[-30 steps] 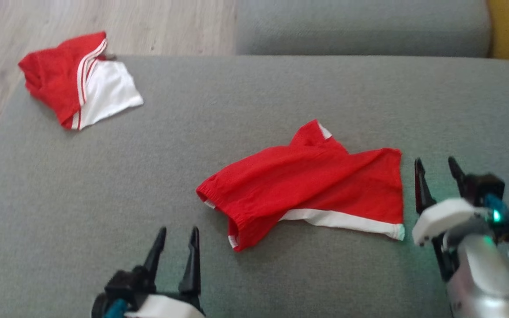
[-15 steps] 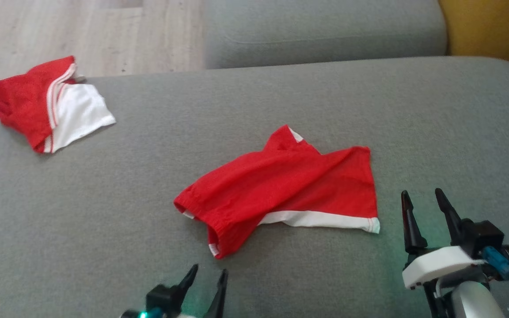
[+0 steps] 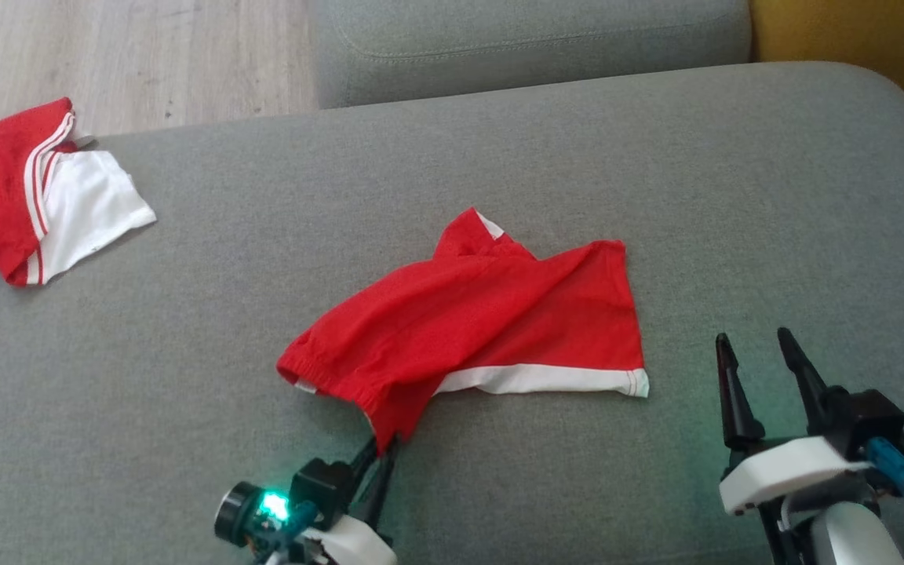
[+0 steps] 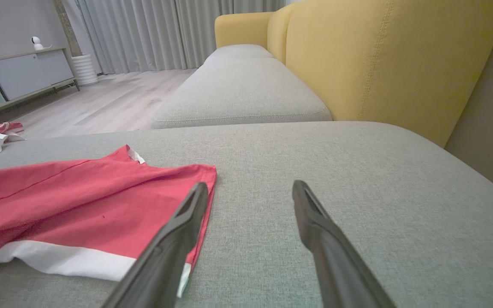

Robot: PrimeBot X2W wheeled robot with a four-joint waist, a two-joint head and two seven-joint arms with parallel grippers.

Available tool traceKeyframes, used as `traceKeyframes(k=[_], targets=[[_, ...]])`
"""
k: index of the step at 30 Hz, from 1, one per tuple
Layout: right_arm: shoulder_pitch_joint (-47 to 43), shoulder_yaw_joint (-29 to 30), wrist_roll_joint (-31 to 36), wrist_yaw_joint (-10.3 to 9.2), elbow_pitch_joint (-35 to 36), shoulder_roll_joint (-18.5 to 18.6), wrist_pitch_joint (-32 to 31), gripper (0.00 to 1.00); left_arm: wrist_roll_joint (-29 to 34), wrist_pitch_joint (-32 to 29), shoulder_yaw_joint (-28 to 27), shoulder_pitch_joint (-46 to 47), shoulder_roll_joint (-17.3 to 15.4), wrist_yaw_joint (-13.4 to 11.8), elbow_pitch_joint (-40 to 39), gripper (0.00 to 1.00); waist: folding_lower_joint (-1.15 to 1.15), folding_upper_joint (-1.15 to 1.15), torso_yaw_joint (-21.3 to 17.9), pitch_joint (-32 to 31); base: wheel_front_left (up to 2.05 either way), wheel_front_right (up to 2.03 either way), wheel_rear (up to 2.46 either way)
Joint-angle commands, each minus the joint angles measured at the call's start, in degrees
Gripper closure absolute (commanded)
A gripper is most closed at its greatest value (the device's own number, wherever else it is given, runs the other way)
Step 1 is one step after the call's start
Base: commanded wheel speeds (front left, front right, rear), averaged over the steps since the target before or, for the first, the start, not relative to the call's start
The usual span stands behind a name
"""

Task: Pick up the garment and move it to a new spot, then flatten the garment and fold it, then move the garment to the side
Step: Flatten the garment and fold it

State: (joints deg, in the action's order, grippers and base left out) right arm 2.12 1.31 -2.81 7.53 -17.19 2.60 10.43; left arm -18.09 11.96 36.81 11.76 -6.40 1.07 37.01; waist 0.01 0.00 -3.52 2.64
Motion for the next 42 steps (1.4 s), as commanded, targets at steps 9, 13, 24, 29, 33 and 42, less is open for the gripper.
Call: traceKeyframes(k=[9,13,24,29,33,42], targets=[[-0.7,-1.0,-0.3,-0.04,2.2,0.3,-0.5,0.0,0.9,2.8,-1.0,1.9,0.9,0.2,-5.5,1.0,-0.01,0.0,1.1,-1.9,0.0,0.0,0.0],[-1.2,-0.7,-0.5,-0.04,2.2,0.3,-0.5,0.0,-1.7,2.9,-3.4,-0.2,0.7,0.2,-12.2,1.0,-0.01,0.0,1.9,-2.4,0.0,0.0,0.0],[1.0,-1.5,-0.4,-0.04,2.7,0.3,-0.8,0.0,-7.2,-4.1,-10.7,6.7,-3.6,-1.1,-13.0,1.0,-0.01,0.0,0.9,1.8,0.0,0.0,0.0],[3.1,-1.6,-0.1,-0.04,2.7,0.3,-0.8,0.0,-9.0,-4.8,-12.9,12.9,-3.3,-0.9,-7.5,1.0,-0.01,0.0,-0.8,5.3,0.0,0.0,0.0],[4.6,-1.8,-0.3,-0.04,2.7,0.3,-0.5,0.0,-9.5,-4.9,-14.0,17.0,-3.5,-0.9,-2.5,1.0,-0.01,0.0,-2.0,7.8,0.0,0.0,0.0],[6.5,-1.9,-0.5,-0.04,1.7,0.3,0.5,0.0,-10.0,-0.5,-15.4,22.2,-3.3,-0.7,3.2,0.0,-0.01,0.0,-2.7,10.3,0.0,0.0,0.0]])
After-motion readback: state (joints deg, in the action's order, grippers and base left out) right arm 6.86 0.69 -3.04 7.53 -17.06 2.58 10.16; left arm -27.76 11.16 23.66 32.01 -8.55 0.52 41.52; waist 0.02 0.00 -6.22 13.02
